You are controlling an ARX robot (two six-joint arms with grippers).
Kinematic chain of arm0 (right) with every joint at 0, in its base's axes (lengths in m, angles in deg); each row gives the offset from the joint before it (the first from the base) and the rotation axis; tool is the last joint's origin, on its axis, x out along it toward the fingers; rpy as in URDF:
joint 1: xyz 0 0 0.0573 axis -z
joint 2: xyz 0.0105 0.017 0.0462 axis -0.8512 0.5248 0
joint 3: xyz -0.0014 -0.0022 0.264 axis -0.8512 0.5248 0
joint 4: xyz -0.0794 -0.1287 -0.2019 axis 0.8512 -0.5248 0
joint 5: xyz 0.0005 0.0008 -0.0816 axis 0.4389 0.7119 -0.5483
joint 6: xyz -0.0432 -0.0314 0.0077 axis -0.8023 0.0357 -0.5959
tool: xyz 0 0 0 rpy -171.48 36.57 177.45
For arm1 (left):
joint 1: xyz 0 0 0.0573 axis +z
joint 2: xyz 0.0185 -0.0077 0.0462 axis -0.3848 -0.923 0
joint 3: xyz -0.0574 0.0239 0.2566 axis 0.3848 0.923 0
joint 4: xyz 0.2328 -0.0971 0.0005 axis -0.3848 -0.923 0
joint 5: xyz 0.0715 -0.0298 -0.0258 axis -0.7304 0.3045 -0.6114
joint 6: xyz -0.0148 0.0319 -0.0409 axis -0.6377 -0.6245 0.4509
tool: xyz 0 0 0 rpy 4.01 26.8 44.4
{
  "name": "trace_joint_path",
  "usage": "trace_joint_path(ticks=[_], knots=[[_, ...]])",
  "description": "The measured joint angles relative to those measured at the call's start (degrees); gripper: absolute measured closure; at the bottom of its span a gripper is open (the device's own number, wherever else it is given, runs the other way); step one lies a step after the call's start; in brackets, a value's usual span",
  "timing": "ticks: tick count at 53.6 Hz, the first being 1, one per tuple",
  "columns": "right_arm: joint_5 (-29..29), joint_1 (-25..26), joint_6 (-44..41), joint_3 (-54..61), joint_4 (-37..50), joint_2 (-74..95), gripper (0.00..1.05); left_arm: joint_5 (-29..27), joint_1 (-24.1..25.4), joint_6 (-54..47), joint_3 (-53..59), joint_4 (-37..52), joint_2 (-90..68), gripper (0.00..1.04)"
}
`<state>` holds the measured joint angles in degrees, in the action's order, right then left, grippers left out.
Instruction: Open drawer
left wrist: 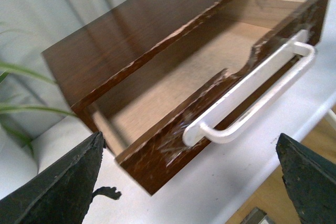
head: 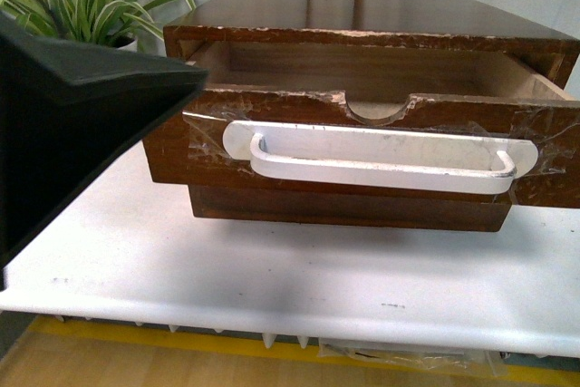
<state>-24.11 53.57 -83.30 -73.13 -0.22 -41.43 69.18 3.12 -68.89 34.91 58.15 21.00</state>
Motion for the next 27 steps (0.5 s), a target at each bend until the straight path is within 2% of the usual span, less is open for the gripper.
trace_joint_path(ticks=[5,11,20,24,27], knots=[[-3.1,1.81,4.59,5.6,-2.14,-9.64,0.09,-6.4,1.27,5.7,5.14,-0.72,6.43,0.06],[-5.86,3.48,8.63,9.55,-6.08,-18.86,0.09,-10.64,3.02,11.04,8.59,-4.31,13.18,0.06],[-12.07,4.72,15.39,13.9,-17.9,-37.64,0.09,-17.38,7.02,19.45,13.53,-15.19,29.42,0.06],[-16.11,3.93,19.21,15.06,-18.58,-42.07,0.09,-20.02,9.27,22.6,14.56,-22.25,36.72,0.06],[-17.35,4.0,21.05,15.32,-18.47,-42.49,0.09,-19.96,10.58,24.5,14.84,-25.2,39.5,0.06]])
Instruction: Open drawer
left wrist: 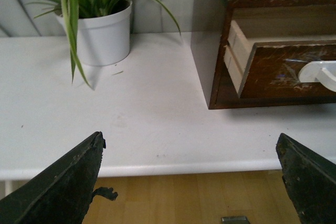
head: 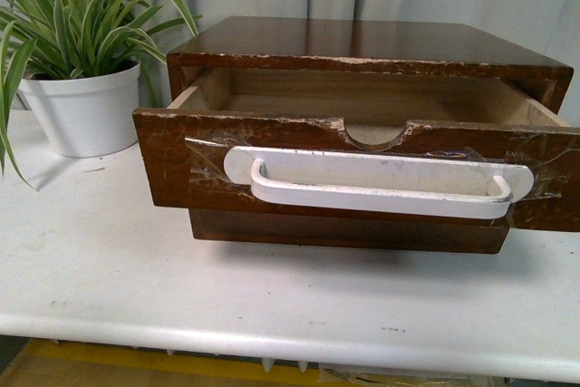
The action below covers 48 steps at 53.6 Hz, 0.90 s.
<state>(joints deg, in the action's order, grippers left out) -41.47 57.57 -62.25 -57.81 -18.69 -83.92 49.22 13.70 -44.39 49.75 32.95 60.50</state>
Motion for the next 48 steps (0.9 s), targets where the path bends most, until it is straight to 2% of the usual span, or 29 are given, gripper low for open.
trace_joint_path(ticks=[14,17,19,23,25,31,41,43,48], knots=[[-0.48,0.15,2.67,0.44,0.0,-0.24,0.09,0.04,0.92,2.36,0.35,-1.03,1.75,0.06],[-1.95,0.37,3.96,0.52,0.07,-0.39,0.15,-0.35,0.85,2.25,0.52,-0.74,2.14,0.07],[-2.56,0.55,4.63,0.76,0.26,-0.63,0.22,-1.64,0.66,2.12,2.01,1.84,4.13,0.14],[-3.06,0.7,5.38,1.51,0.46,-1.14,0.34,4.13,4.68,2.08,4.5,3.56,8.26,0.26],[-3.04,0.74,5.55,1.84,0.48,-1.22,0.4,5.22,6.47,2.03,4.92,3.85,9.18,0.32],[-2.99,0.74,5.81,2.49,0.59,-1.9,0.58,5.31,8.61,1.99,6.03,4.28,10.32,0.5],[-3.02,0.74,6.01,3.89,0.76,-3.06,1.02,5.99,8.72,1.92,8.57,4.83,12.0,0.95],[-3.04,0.74,6.08,4.35,0.98,-3.61,1.03,5.99,8.72,2.03,8.85,4.92,12.24,1.01],[-3.02,0.74,6.08,6.21,1.16,-5.18,1.03,6.01,8.72,1.9,9.4,5.01,12.66,1.01]])
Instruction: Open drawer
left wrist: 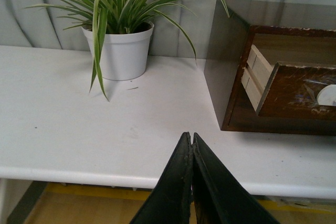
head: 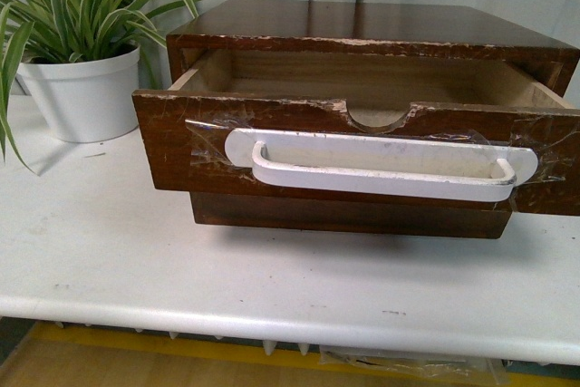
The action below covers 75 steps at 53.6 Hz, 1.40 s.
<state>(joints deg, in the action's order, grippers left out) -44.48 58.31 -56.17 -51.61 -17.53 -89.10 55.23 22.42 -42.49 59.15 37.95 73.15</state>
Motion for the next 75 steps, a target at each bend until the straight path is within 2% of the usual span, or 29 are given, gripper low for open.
trace_joint_path(ticks=[40,44,49,58,67,70,75], knots=[[0.0,0.0,0.0,0.02,-0.02,-0.11,1.03,0.02,0.04,0.02,3.02,0.37,3.1,1.0],[0.0,0.0,0.0,0.02,-0.02,-0.11,0.94,0.02,0.04,0.0,3.02,0.37,3.1,0.89],[0.0,0.0,0.0,0.02,-0.02,-0.11,0.74,0.02,0.04,0.0,3.02,0.37,3.1,0.69],[0.0,0.0,0.0,0.02,-0.02,-0.11,0.49,0.02,0.04,0.0,3.02,0.37,3.1,0.44],[0.0,0.0,0.0,0.02,-0.02,-0.11,0.12,0.02,0.04,0.0,3.02,0.37,3.1,0.06],[0.0,0.0,0.11,0.02,-0.02,-0.11,0.07,0.02,0.04,-0.02,3.02,0.37,3.1,0.06],[0.0,0.0,0.11,0.02,-0.02,-0.11,0.09,0.02,0.04,-0.02,3.02,0.37,3.1,0.06]])
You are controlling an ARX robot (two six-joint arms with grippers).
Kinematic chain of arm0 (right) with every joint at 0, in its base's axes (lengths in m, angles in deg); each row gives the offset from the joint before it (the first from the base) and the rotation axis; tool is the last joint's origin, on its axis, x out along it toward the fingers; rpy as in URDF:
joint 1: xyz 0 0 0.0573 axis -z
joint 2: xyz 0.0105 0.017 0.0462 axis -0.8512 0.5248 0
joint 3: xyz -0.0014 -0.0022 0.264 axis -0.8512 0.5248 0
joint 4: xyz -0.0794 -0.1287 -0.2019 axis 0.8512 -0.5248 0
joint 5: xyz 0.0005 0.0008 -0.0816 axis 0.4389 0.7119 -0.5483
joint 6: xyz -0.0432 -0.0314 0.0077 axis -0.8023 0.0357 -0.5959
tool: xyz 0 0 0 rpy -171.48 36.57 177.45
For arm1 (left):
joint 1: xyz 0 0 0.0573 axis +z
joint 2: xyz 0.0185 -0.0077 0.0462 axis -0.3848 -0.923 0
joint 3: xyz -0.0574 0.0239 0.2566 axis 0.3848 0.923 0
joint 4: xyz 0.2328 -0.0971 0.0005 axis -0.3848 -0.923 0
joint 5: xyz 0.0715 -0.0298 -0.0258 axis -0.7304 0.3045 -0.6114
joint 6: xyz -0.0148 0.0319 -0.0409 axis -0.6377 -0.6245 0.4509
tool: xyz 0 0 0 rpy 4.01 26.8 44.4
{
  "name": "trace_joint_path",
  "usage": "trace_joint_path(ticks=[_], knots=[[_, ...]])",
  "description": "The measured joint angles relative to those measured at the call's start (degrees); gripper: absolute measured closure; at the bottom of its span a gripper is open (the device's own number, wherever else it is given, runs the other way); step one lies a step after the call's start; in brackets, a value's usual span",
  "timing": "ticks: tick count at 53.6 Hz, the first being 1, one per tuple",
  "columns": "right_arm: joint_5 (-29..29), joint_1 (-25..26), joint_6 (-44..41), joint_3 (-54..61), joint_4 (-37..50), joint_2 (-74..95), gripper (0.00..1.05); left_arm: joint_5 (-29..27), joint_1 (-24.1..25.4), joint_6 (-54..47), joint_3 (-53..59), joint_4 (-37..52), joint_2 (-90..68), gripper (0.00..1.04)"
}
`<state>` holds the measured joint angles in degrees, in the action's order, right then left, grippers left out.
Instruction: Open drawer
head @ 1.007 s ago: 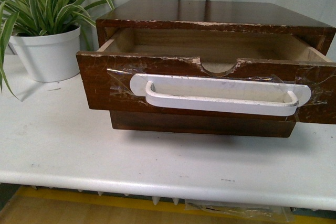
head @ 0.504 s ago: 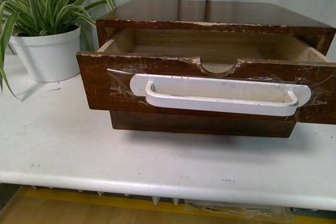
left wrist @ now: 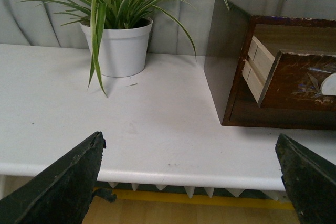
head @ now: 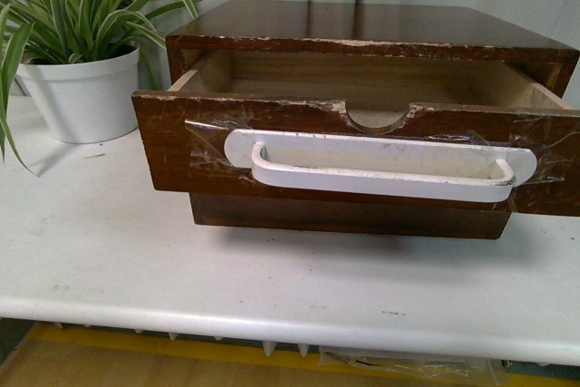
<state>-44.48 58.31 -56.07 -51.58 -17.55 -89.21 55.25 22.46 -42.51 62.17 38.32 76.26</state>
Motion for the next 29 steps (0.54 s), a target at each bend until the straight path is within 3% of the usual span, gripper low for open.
trace_joint_path(ticks=[29], knots=[[0.0,0.0,0.02,0.0,0.0,0.0,0.09,0.0,0.0,0.0,0.0,0.0,0.0,0.06]])
